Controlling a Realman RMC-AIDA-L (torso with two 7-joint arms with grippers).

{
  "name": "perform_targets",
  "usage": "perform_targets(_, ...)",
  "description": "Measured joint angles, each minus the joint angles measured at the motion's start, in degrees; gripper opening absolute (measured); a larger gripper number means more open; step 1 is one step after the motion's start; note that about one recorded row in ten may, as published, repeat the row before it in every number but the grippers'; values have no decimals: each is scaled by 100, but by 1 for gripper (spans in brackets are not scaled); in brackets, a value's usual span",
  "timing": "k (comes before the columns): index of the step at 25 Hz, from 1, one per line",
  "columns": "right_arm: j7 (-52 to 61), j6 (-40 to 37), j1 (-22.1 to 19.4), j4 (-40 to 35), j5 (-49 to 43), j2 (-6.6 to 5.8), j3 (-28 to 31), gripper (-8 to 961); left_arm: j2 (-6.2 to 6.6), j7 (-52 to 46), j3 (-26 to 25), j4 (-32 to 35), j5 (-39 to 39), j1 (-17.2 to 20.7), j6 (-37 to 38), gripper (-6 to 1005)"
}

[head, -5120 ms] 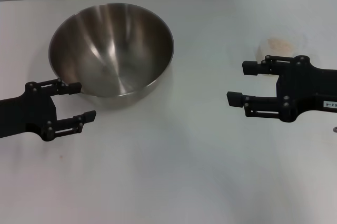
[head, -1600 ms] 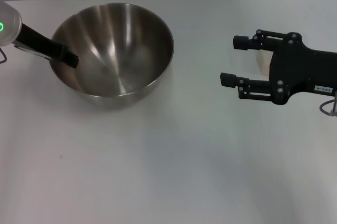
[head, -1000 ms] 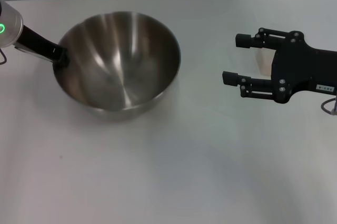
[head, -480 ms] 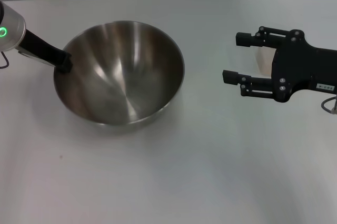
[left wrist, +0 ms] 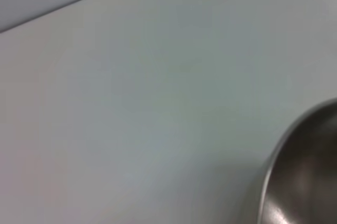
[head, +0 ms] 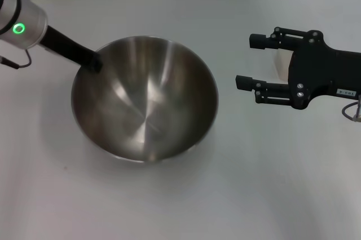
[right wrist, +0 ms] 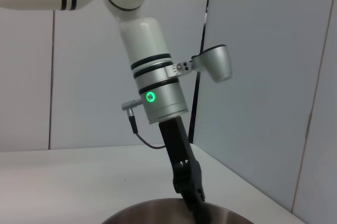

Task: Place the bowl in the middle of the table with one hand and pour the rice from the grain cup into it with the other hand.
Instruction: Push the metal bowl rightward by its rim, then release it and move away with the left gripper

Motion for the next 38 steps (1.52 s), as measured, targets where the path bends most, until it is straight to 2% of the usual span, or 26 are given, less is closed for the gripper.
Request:
perform_targets(6,-1,-11,43,50,54,2,-33,732,-8,107,349,224,-489,-112,4,43)
perform_targets(16,-1,-193,54,67,150,6,-20,732,-36,386,380,282,-676,-434,53,31)
perform_targets(19,0,-226,54,71,159,6,-7,732,-51,442,462,233,-936,-456,-62,31)
perform_targets(23,-1,-229,106,177,160,4,-10,732,-53,485,859,197,-1388,-360,-414,33)
perform_targets(30,-66,-233,132,209,160,2,-26,732,-62,574,1474,72,-1498,-266,-1003,35)
perform_targets(38,-83,-242,108,211,160,-1,-29,732,-61,582,1627,-298,-1512,-289,-1518,37)
